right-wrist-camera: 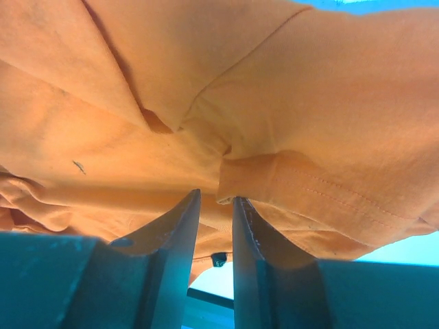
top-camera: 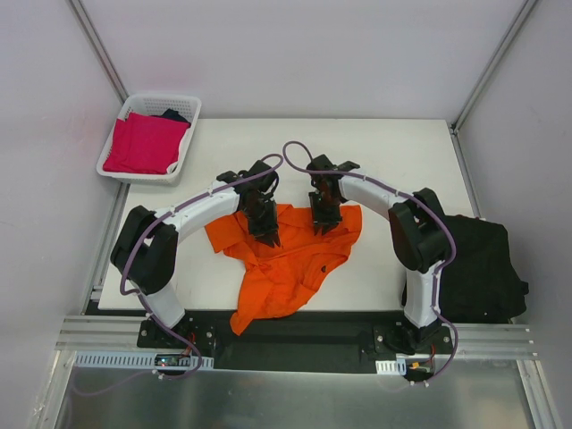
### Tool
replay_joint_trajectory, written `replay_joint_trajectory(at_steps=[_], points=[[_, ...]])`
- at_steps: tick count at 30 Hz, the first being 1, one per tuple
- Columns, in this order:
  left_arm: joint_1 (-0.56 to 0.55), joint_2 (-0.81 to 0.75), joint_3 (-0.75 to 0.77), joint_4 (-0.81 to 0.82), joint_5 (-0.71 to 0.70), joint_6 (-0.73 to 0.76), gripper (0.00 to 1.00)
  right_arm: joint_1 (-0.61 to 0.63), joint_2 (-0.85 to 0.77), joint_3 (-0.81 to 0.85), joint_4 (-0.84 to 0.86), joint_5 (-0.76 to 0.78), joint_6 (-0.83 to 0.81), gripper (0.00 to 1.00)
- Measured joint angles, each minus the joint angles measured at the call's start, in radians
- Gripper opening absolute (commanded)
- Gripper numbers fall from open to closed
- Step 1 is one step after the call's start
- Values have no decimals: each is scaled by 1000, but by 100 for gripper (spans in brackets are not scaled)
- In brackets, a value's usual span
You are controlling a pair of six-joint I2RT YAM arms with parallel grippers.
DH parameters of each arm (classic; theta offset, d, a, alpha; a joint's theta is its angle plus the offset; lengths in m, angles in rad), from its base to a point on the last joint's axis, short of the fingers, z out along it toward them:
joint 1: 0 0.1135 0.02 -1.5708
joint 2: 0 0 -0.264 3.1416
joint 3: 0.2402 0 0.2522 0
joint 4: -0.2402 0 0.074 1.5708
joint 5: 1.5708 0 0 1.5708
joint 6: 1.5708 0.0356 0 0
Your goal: Fold and stack the t-shirts
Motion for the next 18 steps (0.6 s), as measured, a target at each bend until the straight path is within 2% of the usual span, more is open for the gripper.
replay_joint_trajectory(at_steps=[14, 15, 18], points=[[0, 0, -15, -1, 0, 0, 21, 0, 29, 0, 1, 1, -1, 26], [0, 0, -15, -1, 0, 0, 21, 0, 29, 0, 2, 1, -2, 25], [0, 0, -15, -1, 0, 0, 21, 0, 32, 0, 3, 2, -5, 13]])
